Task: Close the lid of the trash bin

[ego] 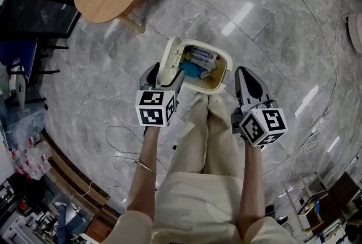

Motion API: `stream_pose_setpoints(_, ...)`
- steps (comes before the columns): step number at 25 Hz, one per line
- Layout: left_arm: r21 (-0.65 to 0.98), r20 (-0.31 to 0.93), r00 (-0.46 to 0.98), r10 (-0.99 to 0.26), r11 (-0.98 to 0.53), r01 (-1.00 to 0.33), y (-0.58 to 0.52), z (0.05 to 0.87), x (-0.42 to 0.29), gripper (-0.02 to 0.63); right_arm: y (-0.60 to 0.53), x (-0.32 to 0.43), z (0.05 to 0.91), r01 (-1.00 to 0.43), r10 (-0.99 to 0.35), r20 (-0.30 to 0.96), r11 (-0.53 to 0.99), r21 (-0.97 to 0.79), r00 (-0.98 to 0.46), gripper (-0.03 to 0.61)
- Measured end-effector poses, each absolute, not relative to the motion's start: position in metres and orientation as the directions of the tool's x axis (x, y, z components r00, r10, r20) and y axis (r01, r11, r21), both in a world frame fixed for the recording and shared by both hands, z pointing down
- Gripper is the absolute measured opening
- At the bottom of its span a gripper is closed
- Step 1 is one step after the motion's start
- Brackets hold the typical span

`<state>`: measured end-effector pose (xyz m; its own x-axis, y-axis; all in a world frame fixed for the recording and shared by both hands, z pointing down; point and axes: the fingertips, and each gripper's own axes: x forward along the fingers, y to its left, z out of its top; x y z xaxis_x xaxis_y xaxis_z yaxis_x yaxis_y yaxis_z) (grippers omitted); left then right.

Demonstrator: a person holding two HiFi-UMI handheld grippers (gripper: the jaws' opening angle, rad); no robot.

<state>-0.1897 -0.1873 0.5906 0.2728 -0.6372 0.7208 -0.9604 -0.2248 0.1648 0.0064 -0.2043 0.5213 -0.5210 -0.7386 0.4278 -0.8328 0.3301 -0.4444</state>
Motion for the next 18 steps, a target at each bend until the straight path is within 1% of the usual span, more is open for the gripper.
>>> stream_pose_setpoints(6,0.134,0.745,0.286,-0.602,-0.285,-0.949,-0.179,0.599,-0.161,0.324,-0.184,0.018,0.533,-0.849,-0.749,0.45,0.283,-0.446,-0.486,0.005)
stream_pose_setpoints(18,0.052,0.771,0.247,-0.587,-0.328,-0.943,-0.173,0.61,-0.132,0.323,-0.156,0.043,0.55,-0.865,-0.779,0.462,0.197,-0.461,-0.424,0.005)
